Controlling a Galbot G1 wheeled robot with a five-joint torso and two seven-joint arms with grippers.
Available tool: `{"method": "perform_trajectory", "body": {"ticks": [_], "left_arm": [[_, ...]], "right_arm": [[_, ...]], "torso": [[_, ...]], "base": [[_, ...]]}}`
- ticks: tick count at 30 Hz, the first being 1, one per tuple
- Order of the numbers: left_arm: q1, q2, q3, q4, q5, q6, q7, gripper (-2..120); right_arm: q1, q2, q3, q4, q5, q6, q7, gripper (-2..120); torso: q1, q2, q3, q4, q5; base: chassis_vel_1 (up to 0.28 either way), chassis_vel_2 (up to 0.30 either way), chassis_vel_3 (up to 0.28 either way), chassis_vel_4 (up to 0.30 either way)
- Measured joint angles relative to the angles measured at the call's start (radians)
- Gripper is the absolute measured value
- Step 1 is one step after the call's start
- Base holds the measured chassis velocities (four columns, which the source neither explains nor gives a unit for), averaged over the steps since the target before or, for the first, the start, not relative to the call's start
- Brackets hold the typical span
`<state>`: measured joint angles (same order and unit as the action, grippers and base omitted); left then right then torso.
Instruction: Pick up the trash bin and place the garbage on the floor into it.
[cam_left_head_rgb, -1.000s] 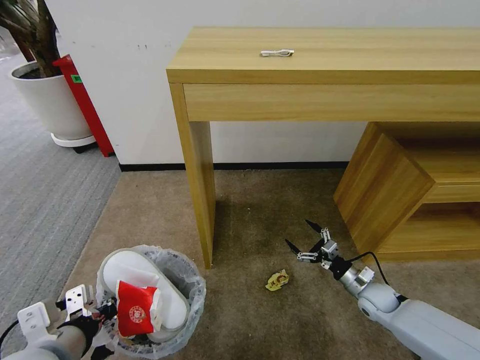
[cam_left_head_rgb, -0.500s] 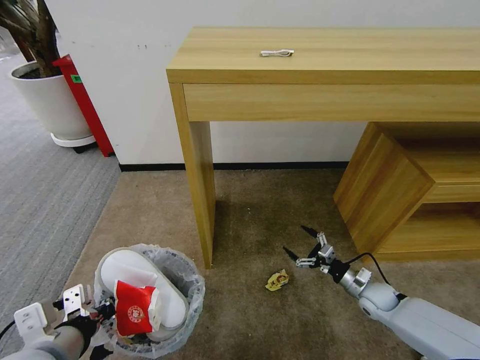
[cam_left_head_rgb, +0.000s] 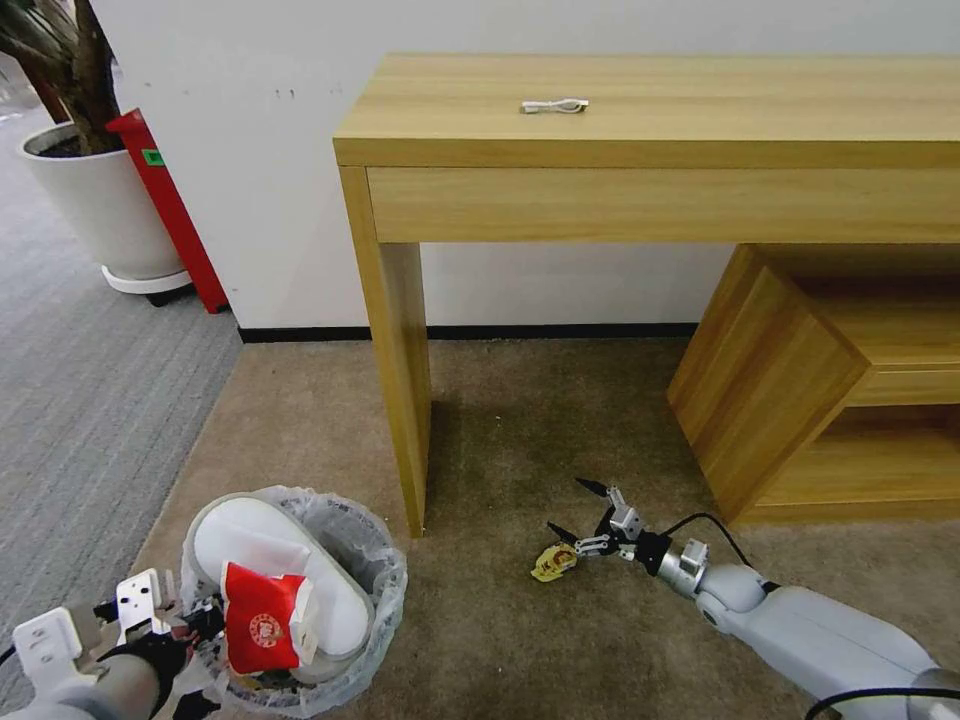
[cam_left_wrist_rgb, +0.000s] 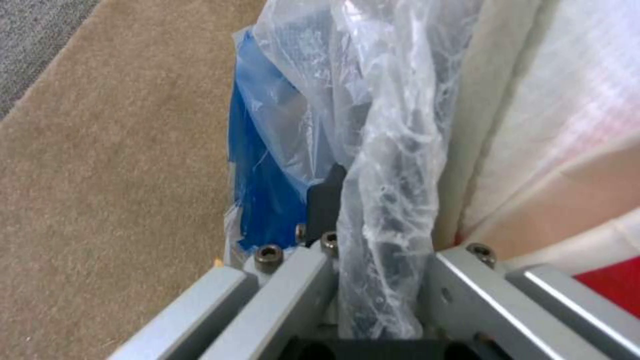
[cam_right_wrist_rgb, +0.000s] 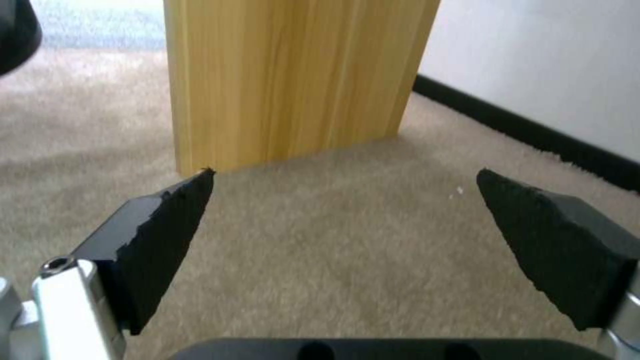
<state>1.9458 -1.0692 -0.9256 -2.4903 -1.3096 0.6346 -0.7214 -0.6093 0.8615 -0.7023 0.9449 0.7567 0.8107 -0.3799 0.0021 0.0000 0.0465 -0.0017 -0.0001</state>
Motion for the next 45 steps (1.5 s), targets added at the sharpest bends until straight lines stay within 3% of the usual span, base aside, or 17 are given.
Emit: {"method": "perform_trajectory", "body": {"ticks": [23, 30, 45], "left_arm": [[-0.001, -0.015, 0.008, -0.002, 0.002, 0.000, -0.003, 0], [0.002, -0.025, 0.008, -0.006, 0.007, 0.000, -0.003, 0], [0.012, -0.029, 0.007, -0.010, 0.007, 0.000, -0.004, 0]], "right_arm": [[0.002, 0.098, 0.008, -0.225, -0.078, 0.001, -0.039, 100], [-0.003, 0.127, -0.005, -0.277, -0.074, 0.002, -0.113, 100], [-0.013, 0.171, 0.000, -0.369, -0.076, 0.002, -0.160, 100]], "torso": [[0.000, 0.000, 0.000, 0.0000, 0.0001], [0.000, 0.000, 0.000, 0.0000, 0.0001], [0.000, 0.000, 0.000, 0.0000, 0.0001]], "base": [[0.000, 0.000, 0.000, 0.000], [0.000, 0.000, 0.000, 0.000], [0.000, 0.000, 0.000, 0.000]]}}
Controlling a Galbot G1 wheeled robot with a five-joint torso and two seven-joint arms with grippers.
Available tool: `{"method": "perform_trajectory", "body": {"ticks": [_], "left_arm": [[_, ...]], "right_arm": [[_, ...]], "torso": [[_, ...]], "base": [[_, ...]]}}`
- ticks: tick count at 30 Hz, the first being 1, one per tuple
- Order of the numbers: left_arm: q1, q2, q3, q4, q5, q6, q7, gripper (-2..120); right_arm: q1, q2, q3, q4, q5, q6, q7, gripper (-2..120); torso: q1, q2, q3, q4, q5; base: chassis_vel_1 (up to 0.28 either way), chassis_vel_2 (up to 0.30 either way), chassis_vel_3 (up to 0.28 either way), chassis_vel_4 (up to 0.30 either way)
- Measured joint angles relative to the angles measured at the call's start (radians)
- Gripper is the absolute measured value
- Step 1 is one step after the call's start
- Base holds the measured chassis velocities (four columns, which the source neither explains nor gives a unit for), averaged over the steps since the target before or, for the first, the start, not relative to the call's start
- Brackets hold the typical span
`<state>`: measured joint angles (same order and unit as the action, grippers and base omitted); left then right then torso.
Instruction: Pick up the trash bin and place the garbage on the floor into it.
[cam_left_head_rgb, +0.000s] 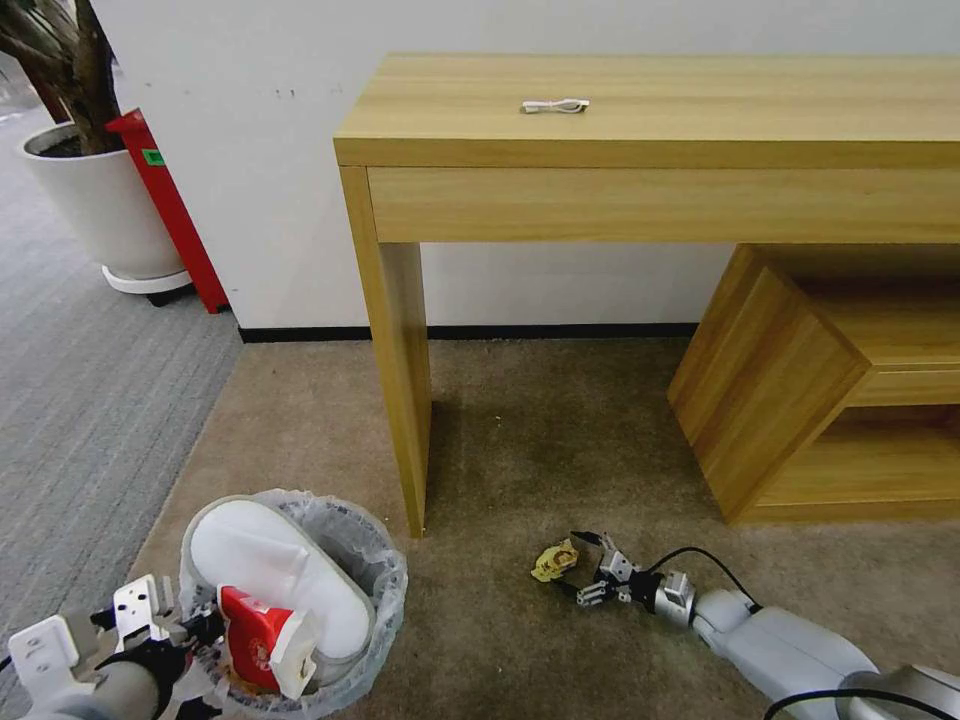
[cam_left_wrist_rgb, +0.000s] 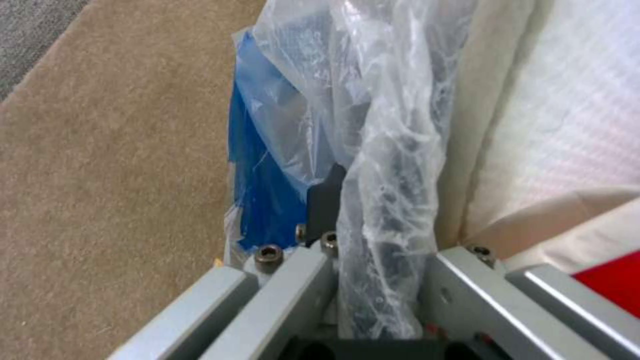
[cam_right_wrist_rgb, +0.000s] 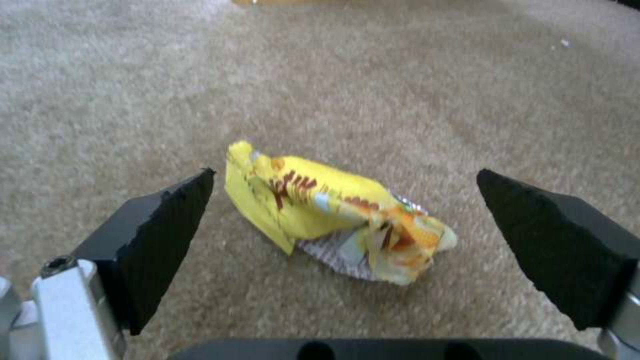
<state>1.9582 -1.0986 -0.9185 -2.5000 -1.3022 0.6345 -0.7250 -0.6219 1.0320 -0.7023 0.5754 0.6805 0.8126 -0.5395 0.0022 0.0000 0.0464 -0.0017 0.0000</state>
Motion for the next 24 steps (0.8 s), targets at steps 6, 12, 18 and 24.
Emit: {"method": "perform_trajectory", "body": {"ticks": [6, 12, 18, 24], "left_arm": [[0.006, 0.000, -0.005, 0.000, 0.000, 0.000, 0.000, 0], [0.009, 0.000, -0.007, 0.000, -0.001, 0.000, 0.000, 0], [0.011, -0.003, -0.005, 0.000, -0.001, 0.000, 0.000, 0], [0.019, -0.009, -0.008, 0.000, 0.000, 0.000, 0.000, 0]], "right_arm": [[0.000, 0.019, 0.003, -0.030, -0.006, 0.000, -0.002, 100], [0.006, 0.037, 0.000, -0.050, -0.013, 0.000, 0.006, 100], [0.013, 0.056, -0.004, -0.062, -0.022, -0.001, 0.019, 100], [0.017, 0.072, -0.011, -0.071, -0.027, -0.002, 0.029, 99]], "torso": [[0.000, 0.000, 0.000, 0.0000, -0.0001], [0.000, 0.000, 0.000, -0.0001, -0.0002], [0.000, 0.000, 0.000, 0.0000, -0.0002], [0.000, 0.000, 0.000, 0.0000, -0.0001]], "base": [[0.000, 0.000, 0.000, 0.000], [0.000, 0.000, 0.000, 0.000], [0.000, 0.000, 0.000, 0.000], [0.000, 0.000, 0.000, 0.000]]}}
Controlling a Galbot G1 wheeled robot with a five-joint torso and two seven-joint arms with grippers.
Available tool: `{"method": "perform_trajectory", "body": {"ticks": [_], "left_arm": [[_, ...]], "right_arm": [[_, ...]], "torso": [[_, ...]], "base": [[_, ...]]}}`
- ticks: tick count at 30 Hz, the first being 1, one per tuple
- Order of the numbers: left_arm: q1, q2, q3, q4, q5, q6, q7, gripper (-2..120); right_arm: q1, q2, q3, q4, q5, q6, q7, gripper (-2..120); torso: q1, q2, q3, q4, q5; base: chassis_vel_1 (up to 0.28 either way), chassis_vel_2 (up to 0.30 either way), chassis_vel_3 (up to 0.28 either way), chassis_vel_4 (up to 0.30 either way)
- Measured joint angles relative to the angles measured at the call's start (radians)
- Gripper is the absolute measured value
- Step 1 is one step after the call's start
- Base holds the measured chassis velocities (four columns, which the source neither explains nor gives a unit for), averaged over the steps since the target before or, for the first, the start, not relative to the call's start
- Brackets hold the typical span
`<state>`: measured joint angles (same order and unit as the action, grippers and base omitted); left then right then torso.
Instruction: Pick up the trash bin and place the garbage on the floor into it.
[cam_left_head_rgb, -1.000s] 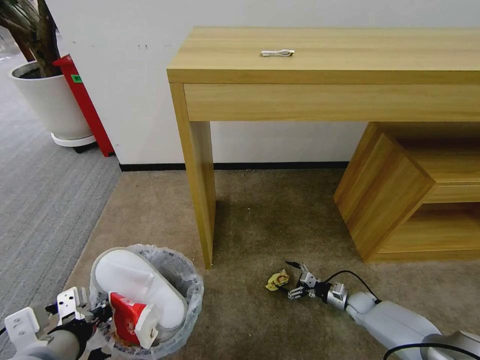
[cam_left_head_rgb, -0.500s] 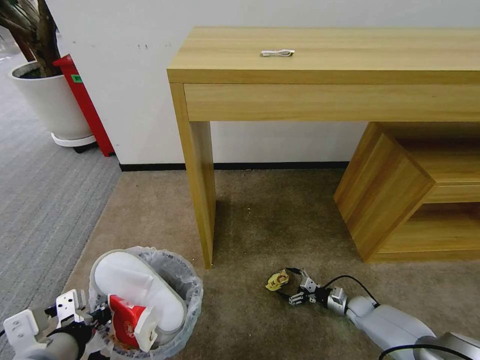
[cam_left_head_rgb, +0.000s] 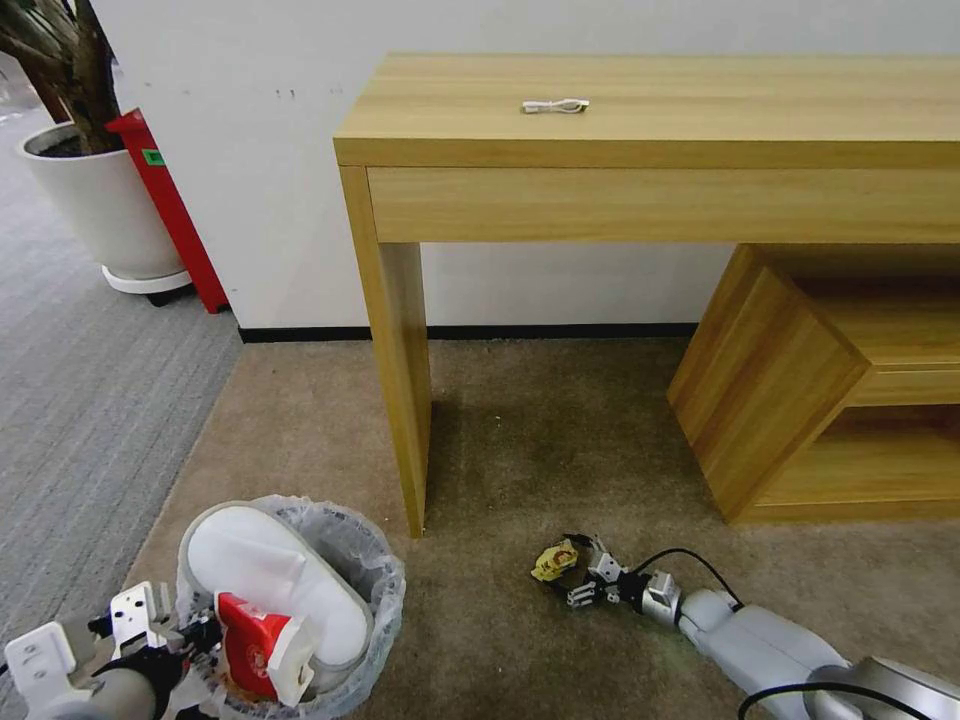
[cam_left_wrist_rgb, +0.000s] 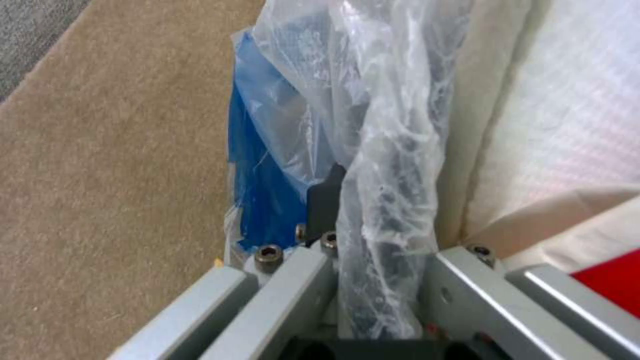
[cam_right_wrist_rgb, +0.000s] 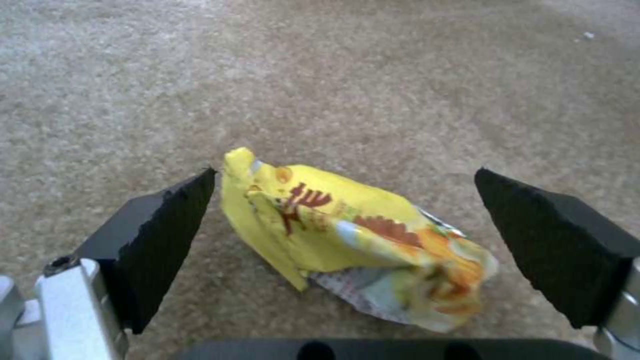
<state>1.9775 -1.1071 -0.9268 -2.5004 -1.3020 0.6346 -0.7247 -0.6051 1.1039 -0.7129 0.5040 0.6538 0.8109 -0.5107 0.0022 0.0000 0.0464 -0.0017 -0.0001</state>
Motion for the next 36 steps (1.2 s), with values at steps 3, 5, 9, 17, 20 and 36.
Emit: {"method": "perform_trajectory", "body": {"ticks": [3, 5, 9, 17, 20, 36], "left_arm": [[0.005, -0.003, -0.001, 0.000, 0.001, 0.000, 0.000, 0], [0.005, -0.003, -0.002, 0.000, 0.001, 0.000, 0.000, 0], [0.007, -0.005, -0.003, 0.000, 0.001, 0.000, 0.000, 0], [0.007, -0.006, -0.004, 0.000, 0.004, 0.000, 0.000, 0], [0.008, -0.007, -0.003, 0.000, 0.006, 0.000, 0.000, 0], [0.007, -0.014, 0.009, 0.000, 0.018, 0.001, 0.005, 0]], "right_arm": [[0.000, 0.007, -0.005, -0.004, -0.005, 0.000, 0.003, 99], [0.000, 0.011, -0.005, -0.005, -0.008, 0.000, 0.007, 99], [-0.006, 0.015, -0.006, -0.008, -0.026, -0.001, 0.018, 98], [-0.012, -0.010, 0.012, 0.011, -0.036, -0.001, 0.018, 98], [-0.013, -0.023, 0.020, 0.017, -0.037, -0.001, 0.016, 98], [-0.013, -0.037, 0.030, 0.021, -0.045, -0.001, 0.010, 98]], "torso": [[0.000, 0.000, 0.000, 0.0000, 0.0000], [0.000, 0.000, 0.000, 0.0000, 0.0001], [0.000, 0.000, 0.000, 0.0000, 0.0001], [0.000, 0.000, 0.000, 0.0000, 0.0002], [0.000, 0.000, 0.000, -0.0001, 0.0000], [0.000, 0.000, 0.000, 0.0000, 0.0001]], "base": [[0.000, 0.000, 0.000, 0.000], [0.000, 0.000, 0.000, 0.000], [0.000, 0.000, 0.000, 0.000], [0.000, 0.000, 0.000, 0.000], [0.000, 0.000, 0.000, 0.000], [0.000, 0.000, 0.000, 0.000]]}}
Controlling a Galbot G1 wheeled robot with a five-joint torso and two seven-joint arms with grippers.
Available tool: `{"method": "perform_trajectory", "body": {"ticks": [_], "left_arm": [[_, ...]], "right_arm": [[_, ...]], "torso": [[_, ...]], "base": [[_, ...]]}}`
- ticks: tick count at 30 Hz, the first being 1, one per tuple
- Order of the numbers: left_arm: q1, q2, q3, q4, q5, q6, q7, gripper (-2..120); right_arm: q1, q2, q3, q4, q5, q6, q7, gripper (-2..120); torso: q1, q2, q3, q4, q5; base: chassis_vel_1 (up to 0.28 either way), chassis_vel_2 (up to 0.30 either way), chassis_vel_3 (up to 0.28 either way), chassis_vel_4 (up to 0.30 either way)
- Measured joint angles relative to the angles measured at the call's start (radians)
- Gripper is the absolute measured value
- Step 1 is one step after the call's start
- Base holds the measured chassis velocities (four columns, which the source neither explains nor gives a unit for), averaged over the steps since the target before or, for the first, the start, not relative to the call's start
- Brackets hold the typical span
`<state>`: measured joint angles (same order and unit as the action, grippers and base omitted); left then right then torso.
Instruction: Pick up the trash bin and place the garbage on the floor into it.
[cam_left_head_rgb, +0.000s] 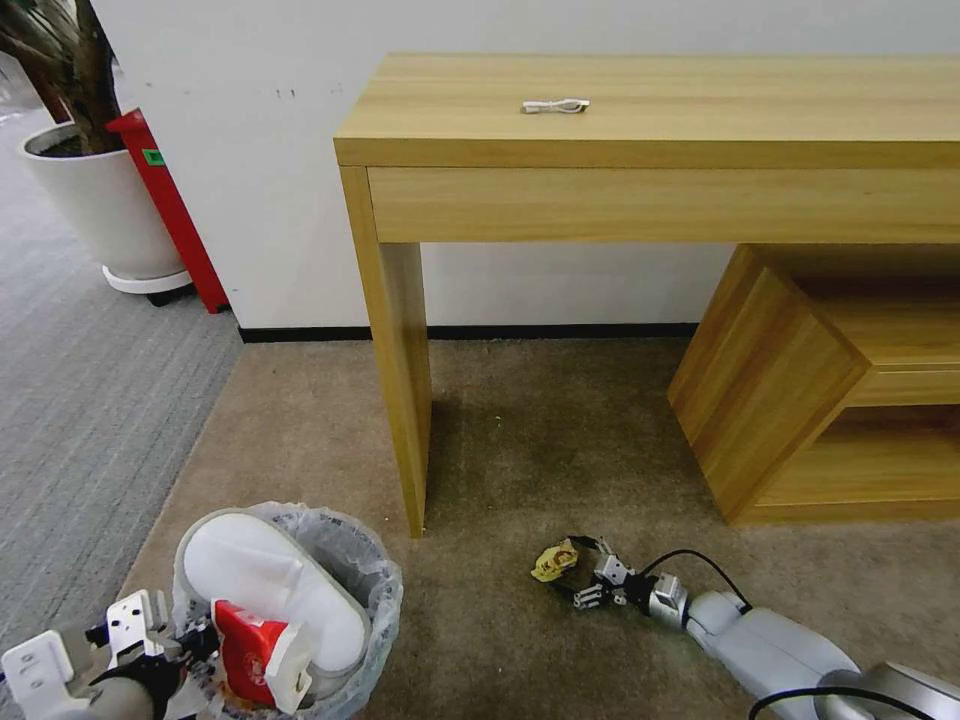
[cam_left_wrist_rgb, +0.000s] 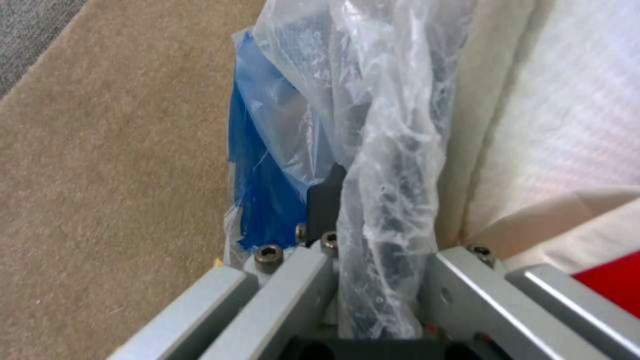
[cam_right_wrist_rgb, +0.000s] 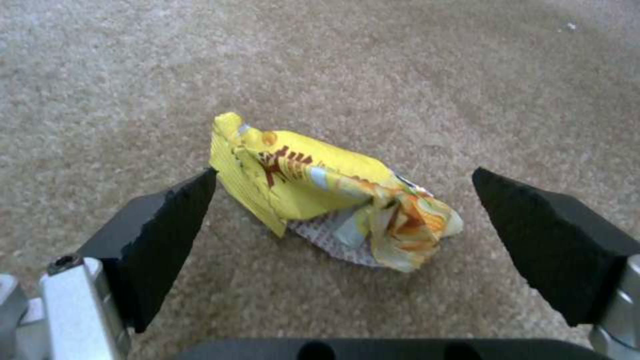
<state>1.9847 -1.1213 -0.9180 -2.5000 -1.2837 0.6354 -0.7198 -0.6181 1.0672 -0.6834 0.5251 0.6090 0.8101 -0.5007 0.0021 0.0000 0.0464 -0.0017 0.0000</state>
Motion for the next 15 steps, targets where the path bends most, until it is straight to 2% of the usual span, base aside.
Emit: {"method": "perform_trajectory", "body": {"ticks": [15], "left_arm": [[-0.007, 0.009, 0.001, 0.000, -0.006, -0.001, 0.000, 0]], "right_arm": [[-0.003, 0.012, -0.001, -0.025, -0.012, 0.000, -0.001, 98]], "torso": [[0.000, 0.000, 0.000, 0.0000, -0.0001]], "base": [[0.000, 0.000, 0.000, 0.000]]}}
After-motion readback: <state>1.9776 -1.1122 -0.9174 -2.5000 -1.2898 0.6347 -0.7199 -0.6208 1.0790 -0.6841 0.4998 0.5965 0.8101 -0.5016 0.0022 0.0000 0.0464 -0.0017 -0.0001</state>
